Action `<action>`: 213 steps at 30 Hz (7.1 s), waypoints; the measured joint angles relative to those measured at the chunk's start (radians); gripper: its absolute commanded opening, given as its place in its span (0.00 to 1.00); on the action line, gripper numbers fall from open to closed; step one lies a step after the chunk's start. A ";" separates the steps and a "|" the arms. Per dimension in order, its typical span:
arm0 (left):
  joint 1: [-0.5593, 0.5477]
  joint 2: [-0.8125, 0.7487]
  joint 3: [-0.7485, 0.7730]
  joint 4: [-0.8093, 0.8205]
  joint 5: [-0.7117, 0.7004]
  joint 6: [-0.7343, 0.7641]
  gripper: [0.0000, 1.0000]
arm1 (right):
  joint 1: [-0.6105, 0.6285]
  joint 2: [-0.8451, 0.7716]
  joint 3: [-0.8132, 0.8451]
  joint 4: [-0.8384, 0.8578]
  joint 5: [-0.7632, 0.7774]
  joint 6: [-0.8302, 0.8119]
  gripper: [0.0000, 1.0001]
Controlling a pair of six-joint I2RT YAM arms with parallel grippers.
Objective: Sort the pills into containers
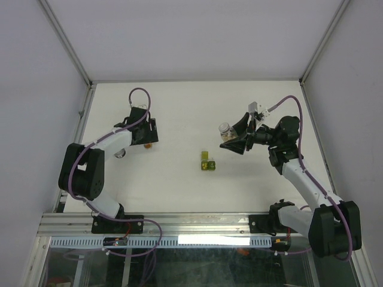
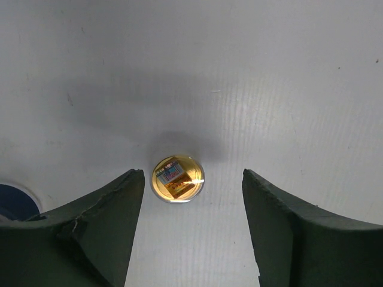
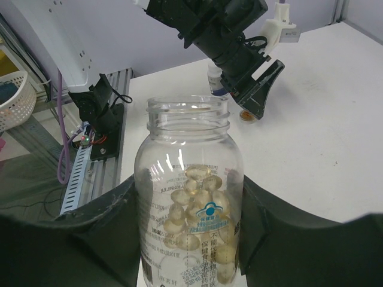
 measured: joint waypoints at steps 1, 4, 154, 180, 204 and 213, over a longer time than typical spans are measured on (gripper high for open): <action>0.000 0.017 0.005 0.000 0.003 0.003 0.65 | 0.000 0.003 0.000 0.000 -0.001 -0.001 0.00; 0.000 0.048 0.008 -0.008 0.006 0.010 0.63 | -0.001 0.006 0.000 -0.006 -0.003 -0.003 0.00; -0.483 -0.267 0.043 0.364 0.652 -0.275 0.18 | 0.235 0.064 0.323 -1.136 0.336 -0.885 0.00; -0.485 -0.193 0.161 0.219 0.967 0.657 0.44 | 0.221 0.060 0.315 -1.202 0.281 -0.887 0.00; -0.508 -0.307 0.024 0.394 0.806 0.542 0.99 | 0.223 0.047 0.315 -1.098 0.206 -0.887 0.00; -0.509 -0.572 -0.269 0.666 0.701 0.285 0.99 | 0.219 0.047 0.315 -1.098 0.200 -0.887 0.00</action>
